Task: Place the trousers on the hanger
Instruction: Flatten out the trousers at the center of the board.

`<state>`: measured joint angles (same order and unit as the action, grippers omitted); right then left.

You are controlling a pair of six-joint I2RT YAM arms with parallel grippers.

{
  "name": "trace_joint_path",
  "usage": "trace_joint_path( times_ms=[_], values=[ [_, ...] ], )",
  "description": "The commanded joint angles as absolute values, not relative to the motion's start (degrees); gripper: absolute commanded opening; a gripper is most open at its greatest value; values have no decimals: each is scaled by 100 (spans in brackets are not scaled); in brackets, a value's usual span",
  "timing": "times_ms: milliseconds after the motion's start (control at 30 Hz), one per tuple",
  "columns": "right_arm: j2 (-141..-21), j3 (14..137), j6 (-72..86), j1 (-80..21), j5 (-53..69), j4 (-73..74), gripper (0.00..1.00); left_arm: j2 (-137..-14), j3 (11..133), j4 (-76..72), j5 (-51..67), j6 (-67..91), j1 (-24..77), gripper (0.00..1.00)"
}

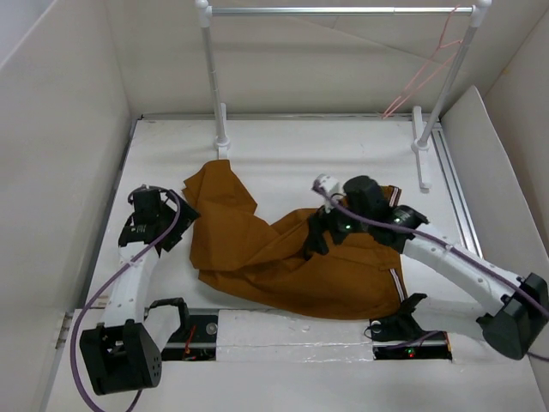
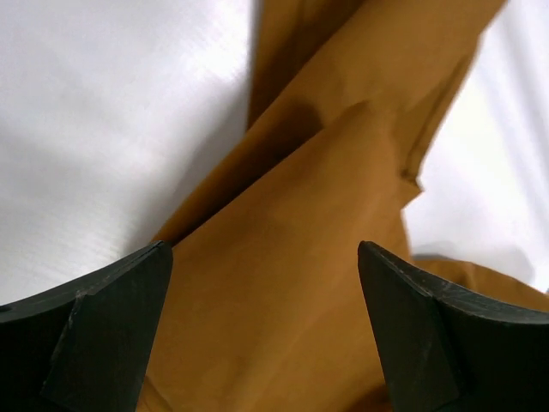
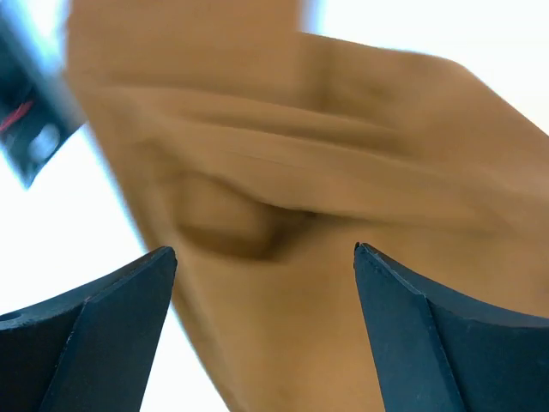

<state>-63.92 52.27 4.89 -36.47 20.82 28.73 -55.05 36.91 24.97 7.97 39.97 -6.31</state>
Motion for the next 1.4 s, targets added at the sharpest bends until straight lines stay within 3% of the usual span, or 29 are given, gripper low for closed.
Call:
trace_joint_path(
  times_ms=[0,300,500,667,767,833,867,1033,1133,1267,1367],
  values=[
    [-6661,6262,-278,-4717,1655,2759,90,-5598,4305,2110,975,3824,-615,85],
    [-8919,7970,-2117,-6229,1398,3743,89,-6213,5616,1986,826,3560,-615,85],
    [-10184,8911,-2461,-6557,792,4026,89,-6021,5248,1925,984,3542,-615,85],
    [-10450,9114,-2180,-6557,247,3552,81,-5819,4818,1925,1221,3542,-615,84],
    [-10590,9193,-2092,-6557,-202,3463,58,-5722,4703,1977,1239,3446,-615,84],
    [-10661,9324,-1987,-6486,-333,3576,10,-5739,4702,2021,1283,3402,-615,84],
    [-10635,9351,-1934,-6312,-386,3586,0,-5739,4746,2030,1318,3375,-615,84],
    [-9758,9229,-1417,-5443,-168,3052,0,-5976,5123,2013,1643,3226,-511,83],
    [-9335,9176,-908,-4231,464,2814,0,-6248,5694,2117,1294,3103,-160,83],
    [-9719,9158,-239,-2860,1255,2969,0,-6504,6065,2329,267,3102,1005,85],
    [-10036,9176,-18,-2497,1169,3155,0,-6443,5768,2224,62,3321,1465,85]
  ],
)
